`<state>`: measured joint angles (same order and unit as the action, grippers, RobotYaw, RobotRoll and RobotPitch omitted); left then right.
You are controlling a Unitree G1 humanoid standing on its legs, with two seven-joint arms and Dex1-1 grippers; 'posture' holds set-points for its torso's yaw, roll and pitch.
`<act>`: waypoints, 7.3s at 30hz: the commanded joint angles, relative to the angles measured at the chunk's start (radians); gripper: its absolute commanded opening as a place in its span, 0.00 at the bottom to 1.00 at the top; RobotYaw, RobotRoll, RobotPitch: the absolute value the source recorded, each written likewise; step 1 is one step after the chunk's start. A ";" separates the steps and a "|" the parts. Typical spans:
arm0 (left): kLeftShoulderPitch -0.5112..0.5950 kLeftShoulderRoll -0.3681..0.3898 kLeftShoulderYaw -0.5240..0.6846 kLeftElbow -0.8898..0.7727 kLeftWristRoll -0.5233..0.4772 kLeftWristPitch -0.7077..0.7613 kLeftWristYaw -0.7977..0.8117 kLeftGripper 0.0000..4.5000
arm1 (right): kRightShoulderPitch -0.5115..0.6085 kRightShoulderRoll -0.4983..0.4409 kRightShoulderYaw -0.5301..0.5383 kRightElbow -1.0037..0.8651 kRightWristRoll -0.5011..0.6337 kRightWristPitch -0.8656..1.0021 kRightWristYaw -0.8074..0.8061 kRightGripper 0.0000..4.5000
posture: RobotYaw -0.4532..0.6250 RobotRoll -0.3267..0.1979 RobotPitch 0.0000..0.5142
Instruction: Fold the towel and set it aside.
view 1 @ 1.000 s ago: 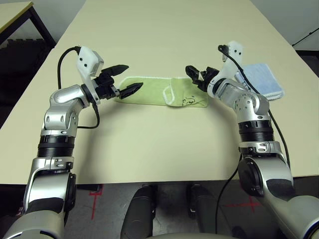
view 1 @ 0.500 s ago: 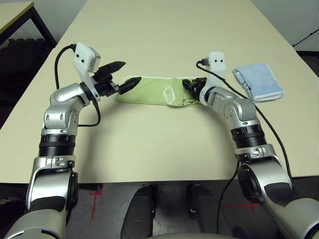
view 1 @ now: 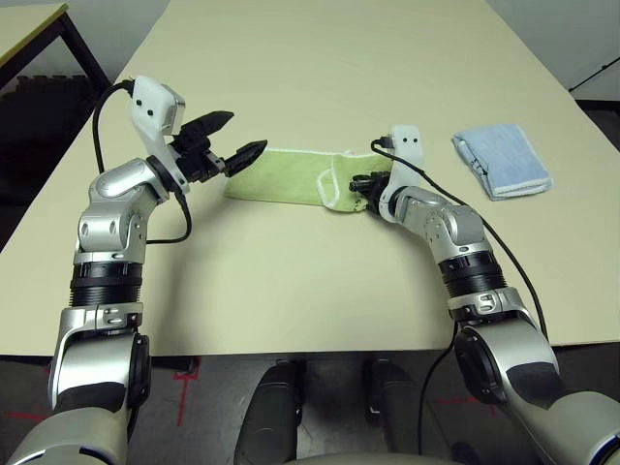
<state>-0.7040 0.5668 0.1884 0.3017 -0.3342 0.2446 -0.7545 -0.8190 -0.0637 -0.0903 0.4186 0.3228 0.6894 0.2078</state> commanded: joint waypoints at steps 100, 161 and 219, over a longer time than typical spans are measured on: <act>-0.152 -0.366 0.471 -0.010 -0.205 1.020 0.865 1.00 | 0.513 -0.449 0.083 -0.404 -0.018 -0.476 0.589 0.99 | 0.51 0.62 0.24; -0.169 -0.442 0.267 -0.178 -0.218 0.995 0.816 0.01 | 0.484 -0.459 0.072 -0.395 -0.022 -0.451 0.572 1.00 | 0.52 0.62 0.24; -0.296 -0.690 0.154 -0.109 -0.195 1.087 0.823 0.01 | 0.597 -0.360 -0.056 -0.532 0.082 -0.319 0.348 1.00 | 0.37 0.62 0.29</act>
<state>-0.9853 -0.1013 0.3624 0.1757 -0.5402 1.3423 0.0742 -0.2382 -0.4241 -0.1456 -0.0870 0.4042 0.3608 0.5607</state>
